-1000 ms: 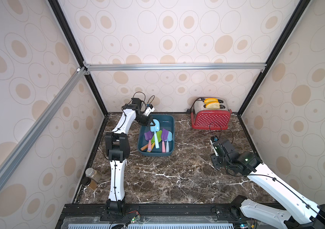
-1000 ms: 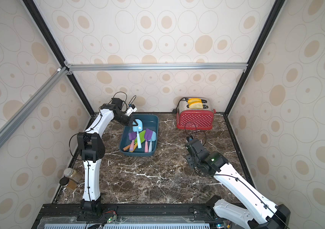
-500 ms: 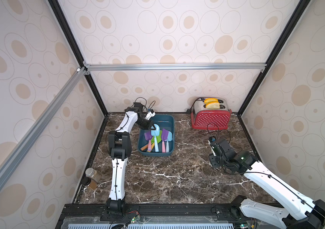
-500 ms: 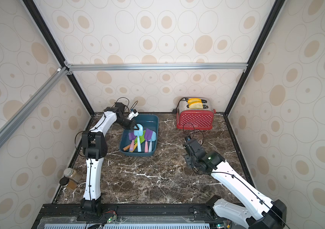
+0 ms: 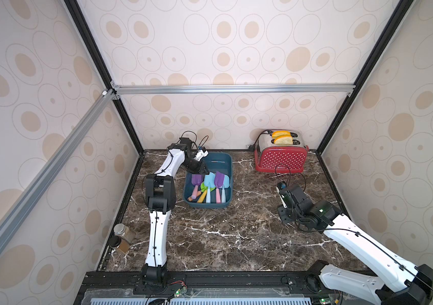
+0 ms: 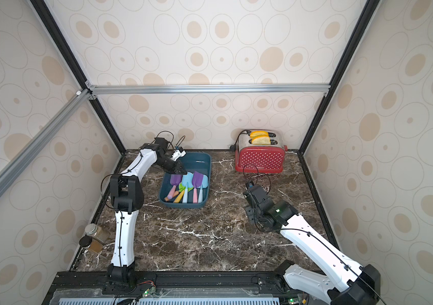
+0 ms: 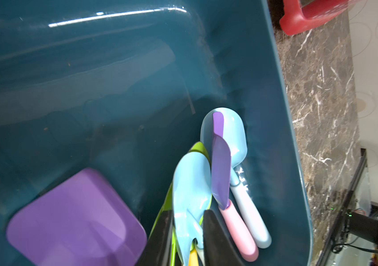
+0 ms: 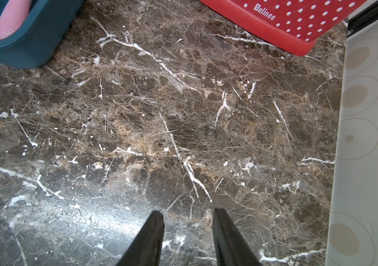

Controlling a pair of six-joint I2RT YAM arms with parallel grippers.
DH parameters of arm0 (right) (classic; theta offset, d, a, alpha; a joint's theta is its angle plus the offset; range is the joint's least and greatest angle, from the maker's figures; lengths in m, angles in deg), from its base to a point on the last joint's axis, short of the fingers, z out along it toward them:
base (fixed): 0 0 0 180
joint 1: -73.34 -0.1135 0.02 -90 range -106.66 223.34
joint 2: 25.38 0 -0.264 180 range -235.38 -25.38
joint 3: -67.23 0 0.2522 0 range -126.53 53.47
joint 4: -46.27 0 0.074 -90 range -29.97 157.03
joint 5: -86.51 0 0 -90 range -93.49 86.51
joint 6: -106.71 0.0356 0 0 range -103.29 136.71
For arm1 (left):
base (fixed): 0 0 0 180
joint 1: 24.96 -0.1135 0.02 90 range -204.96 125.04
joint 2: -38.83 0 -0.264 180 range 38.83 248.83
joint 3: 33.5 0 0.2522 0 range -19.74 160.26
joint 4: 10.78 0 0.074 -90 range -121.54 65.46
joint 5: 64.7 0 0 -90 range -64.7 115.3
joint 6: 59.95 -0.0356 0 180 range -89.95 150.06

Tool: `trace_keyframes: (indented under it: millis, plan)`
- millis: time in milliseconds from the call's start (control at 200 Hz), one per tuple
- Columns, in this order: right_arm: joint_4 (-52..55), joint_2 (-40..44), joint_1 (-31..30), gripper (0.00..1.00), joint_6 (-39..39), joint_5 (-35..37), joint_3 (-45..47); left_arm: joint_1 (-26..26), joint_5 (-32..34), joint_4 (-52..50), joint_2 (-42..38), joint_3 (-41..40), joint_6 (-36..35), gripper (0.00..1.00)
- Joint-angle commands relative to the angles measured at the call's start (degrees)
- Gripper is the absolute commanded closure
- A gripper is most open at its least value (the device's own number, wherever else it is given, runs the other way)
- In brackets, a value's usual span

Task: Put the shovel into the storage box
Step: Place the shovel in the storage box, then reset both arms

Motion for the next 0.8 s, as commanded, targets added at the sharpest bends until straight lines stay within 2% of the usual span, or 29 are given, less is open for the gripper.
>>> trace_keyframes:
  millis: [0, 270, 431, 491, 576, 646, 706, 796]
  plan:
    - [-0.09, 0.14, -0.21, 0.59, 0.89, -0.13, 0.69, 0.34, 2.48, 1.1, -0.78, 0.14, 1.32, 0.69]
    - [-0.79, 0.12, -0.19, 0.58, 0.29, 0.34, 0.39, 0.34, 10.57, 2.84, -7.41, 1.78, 4.45, 0.59]
    - [-1.6, -0.3, -0.24, 0.57, -0.93, 1.11, -0.61, 0.34, 11.63, 4.77, -14.36, 0.51, 6.31, 0.36]
    - [-1.83, -0.67, -0.17, 0.5, -1.09, 2.01, -1.17, 0.34, 12.27, 5.87, -17.48, -1.16, 7.03, 0.25]
    - [-2.93, -1.11, -0.1, 0.4, -1.68, 3.85, -1.7, 0.34, 13.88, 8.7, -23.07, -6.23, 8.15, 0.02]
    - [-4.55, -1.49, 0.16, 0.3, -2.57, 5.08, -1.75, 0.31, 16.18, 11.74, -28.09, -12.02, 9.14, 0.01]
    - [-6.31, -1.84, 0.63, 0.27, -3.49, 5.77, -1.44, 0.34, 19.0, 14.39, -32.71, -18.03, 10.17, 0.01]
    - [-8.85, -2.45, 1.9, 0.13, -3.76, 6.93, -0.34, 0.34, 23.94, 18.57, -39.35, -28.08, 11.87, 0.01]
